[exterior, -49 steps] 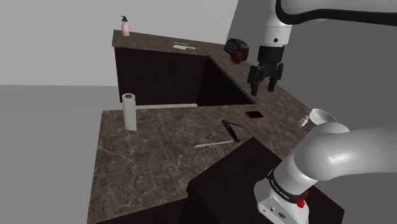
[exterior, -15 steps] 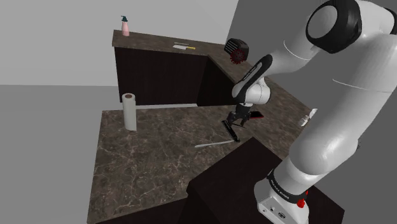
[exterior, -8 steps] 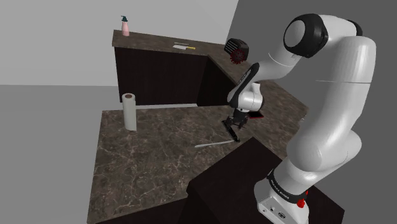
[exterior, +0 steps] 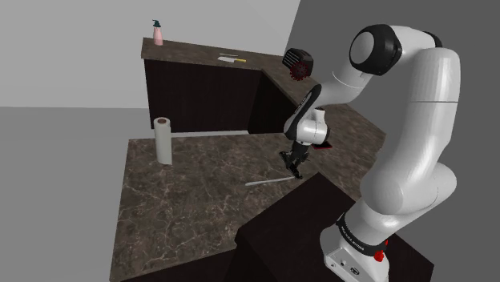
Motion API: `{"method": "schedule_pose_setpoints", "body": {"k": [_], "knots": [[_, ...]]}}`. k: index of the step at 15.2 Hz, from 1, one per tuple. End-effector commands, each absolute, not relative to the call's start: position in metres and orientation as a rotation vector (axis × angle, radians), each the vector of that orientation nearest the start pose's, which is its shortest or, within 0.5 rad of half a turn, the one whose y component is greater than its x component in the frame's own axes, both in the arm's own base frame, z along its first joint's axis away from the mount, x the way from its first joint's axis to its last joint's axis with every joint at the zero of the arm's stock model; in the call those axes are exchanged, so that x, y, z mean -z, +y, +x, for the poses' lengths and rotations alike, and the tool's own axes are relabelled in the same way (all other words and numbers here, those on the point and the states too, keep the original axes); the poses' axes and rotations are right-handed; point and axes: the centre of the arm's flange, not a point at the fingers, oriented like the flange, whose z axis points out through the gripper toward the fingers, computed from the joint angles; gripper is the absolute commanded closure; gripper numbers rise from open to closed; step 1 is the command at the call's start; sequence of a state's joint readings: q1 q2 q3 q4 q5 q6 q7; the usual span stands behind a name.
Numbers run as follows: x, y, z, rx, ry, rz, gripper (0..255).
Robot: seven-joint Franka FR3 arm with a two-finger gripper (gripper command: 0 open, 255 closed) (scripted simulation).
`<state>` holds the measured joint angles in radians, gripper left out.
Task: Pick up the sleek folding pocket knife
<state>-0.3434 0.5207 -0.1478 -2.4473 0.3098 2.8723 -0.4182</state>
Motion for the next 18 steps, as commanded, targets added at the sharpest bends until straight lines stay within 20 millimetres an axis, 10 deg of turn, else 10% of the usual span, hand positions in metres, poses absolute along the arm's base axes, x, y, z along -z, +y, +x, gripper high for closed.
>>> {"method": "schedule_pose_setpoints", "body": {"k": [1,7,18], "knots": [[-0.090,-0.237,0.387,-0.113,0.555,-3.059,255],[-0.091,-0.236,0.387,-0.113,0.555,-3.059,255],[-0.149,-0.236,0.387,-0.113,0.555,-3.059,255]]}}
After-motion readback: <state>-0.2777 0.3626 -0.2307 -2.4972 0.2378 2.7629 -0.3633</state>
